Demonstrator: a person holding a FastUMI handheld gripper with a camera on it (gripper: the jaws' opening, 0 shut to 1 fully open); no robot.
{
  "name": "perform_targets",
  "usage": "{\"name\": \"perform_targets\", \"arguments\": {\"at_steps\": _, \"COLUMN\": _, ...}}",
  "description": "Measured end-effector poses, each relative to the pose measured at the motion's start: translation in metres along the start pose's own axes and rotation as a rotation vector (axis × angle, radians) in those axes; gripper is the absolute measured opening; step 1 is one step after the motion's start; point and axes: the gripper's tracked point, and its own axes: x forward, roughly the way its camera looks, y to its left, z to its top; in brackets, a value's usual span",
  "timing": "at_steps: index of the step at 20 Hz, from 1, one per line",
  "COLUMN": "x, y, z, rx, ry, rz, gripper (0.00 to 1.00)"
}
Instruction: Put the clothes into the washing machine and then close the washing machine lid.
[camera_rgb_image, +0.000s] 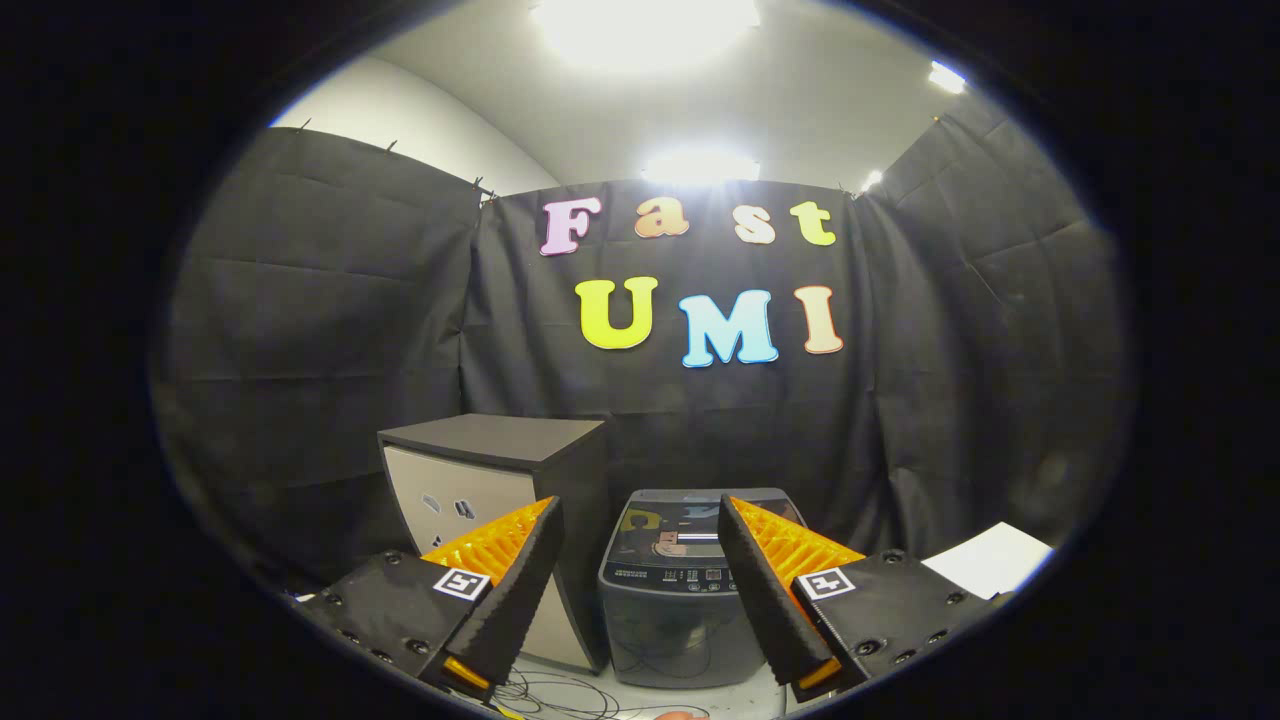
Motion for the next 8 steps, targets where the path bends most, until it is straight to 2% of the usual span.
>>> {"name": "perform_targets", "arguments": {"at_steps": 8, "x": -0.0021, "y": 0.0065, "z": 0.0076, "rx": -0.026, "ry": -0.015, "rz": 0.005, "gripper": 0.96}}
